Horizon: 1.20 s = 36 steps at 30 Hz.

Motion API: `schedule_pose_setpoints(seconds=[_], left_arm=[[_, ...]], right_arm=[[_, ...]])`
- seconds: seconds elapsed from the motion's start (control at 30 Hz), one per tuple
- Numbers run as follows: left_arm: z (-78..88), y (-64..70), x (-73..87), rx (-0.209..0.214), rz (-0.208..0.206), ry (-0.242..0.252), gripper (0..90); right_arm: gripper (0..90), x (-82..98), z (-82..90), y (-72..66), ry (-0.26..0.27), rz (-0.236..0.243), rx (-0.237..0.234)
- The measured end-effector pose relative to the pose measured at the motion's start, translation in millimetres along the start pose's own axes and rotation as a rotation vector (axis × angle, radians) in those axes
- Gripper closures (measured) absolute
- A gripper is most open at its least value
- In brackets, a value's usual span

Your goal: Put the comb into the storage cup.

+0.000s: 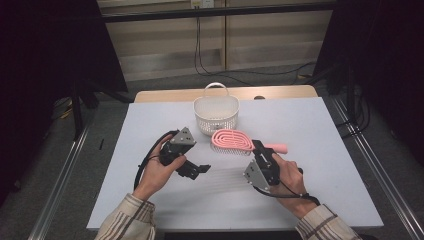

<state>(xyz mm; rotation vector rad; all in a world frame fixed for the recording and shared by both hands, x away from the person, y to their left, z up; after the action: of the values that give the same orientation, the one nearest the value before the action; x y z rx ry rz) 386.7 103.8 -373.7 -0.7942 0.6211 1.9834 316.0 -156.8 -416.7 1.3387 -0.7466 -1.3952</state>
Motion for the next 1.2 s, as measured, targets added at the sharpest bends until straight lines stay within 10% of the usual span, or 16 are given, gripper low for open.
schedule_pose_setpoints(seconds=[0.13,1.2], left_arm=[[0.1,-2.3,3.3,-0.019,0.052,0.047,4.0],[-4.8,-4.3,13.1,-0.044,0.068,0.072,3.9]], right_arm=[[81.1,2.8,0.0,1.6,-0.002,-0.051,-0.022],[81.0,33.6,-9.0,20.4,0.076,-0.644,-0.295]])
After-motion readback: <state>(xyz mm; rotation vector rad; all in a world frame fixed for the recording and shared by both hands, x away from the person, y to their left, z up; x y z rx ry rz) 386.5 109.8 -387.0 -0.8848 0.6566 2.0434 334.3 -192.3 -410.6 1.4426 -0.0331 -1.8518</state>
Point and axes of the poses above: each handheld gripper's, and its own axes: z roughly backward along the jaws, x roughly out of its underside, y roughly to its right, the point moved 1 cm from there along -z, roughly forward along the jaws, and after that the axes turned 9 degrees about z, right-handed, at the moved point
